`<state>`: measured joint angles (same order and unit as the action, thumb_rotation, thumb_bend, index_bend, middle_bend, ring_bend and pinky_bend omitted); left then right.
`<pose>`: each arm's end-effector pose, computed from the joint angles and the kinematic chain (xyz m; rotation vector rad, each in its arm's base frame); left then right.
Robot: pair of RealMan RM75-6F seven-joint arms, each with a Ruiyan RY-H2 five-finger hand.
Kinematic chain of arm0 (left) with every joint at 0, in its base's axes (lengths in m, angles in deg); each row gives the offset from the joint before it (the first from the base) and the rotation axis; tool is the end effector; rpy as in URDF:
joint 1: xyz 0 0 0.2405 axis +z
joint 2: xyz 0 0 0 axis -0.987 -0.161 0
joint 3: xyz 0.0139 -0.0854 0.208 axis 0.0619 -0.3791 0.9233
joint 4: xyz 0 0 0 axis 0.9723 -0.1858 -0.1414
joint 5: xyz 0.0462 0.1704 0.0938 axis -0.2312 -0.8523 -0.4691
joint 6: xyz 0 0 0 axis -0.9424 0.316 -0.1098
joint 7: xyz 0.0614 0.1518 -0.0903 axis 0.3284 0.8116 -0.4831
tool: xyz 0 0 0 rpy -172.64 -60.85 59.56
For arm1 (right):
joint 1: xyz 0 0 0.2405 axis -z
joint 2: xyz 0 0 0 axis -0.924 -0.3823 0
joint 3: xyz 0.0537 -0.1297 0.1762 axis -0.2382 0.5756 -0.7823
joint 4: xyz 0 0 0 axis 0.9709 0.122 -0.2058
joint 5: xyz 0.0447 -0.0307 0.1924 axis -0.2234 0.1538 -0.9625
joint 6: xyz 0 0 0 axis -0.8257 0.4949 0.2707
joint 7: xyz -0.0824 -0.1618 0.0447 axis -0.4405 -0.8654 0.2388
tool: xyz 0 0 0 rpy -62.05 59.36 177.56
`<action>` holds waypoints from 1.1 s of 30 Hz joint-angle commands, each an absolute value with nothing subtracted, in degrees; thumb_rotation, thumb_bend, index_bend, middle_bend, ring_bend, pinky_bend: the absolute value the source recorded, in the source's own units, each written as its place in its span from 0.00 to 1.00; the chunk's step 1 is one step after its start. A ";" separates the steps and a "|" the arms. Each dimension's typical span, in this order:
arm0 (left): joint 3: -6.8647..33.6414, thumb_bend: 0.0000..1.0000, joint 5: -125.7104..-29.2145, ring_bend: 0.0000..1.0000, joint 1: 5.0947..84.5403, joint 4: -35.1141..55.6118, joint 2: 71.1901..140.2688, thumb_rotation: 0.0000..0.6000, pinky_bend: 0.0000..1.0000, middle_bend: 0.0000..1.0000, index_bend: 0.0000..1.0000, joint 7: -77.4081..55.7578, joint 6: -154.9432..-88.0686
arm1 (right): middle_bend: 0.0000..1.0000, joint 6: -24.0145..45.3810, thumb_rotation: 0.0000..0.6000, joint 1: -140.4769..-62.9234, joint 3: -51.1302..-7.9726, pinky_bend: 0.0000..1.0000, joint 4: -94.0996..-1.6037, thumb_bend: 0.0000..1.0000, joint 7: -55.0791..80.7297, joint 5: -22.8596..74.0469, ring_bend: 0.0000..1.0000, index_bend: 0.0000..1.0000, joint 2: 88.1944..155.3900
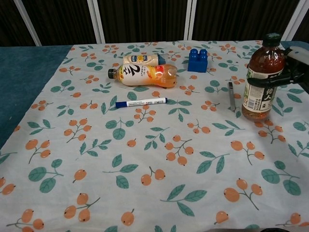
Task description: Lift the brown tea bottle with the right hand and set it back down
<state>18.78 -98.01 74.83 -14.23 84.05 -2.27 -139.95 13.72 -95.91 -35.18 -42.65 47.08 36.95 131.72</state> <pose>-0.2787 0.2242 0.1581 -1.4031 -0.8646 -0.7686 -0.2103 -0.3650 0.0172 1.1557 -1.6065 1.4712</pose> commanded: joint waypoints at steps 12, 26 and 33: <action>18.68 0.39 -98.06 0.01 74.83 -14.02 84.09 1.00 0.10 0.02 0.12 -2.42 -140.16 | 0.18 14.09 1.00 -96.65 -32.33 0.31 -42.34 0.24 47.46 40.82 0.32 0.19 131.31; 18.71 0.39 -98.14 0.01 74.88 -13.98 84.12 1.00 0.10 0.02 0.12 -2.39 -140.28 | 0.02 9.49 1.00 -95.42 -32.19 0.18 -44.56 0.13 45.16 42.29 0.14 0.01 129.83; 18.70 0.39 -98.16 0.01 74.94 -13.94 84.17 1.00 0.10 0.02 0.12 -2.35 -140.43 | 0.02 3.70 1.00 -92.23 -32.96 0.18 -50.95 0.13 46.81 43.88 0.14 0.01 123.03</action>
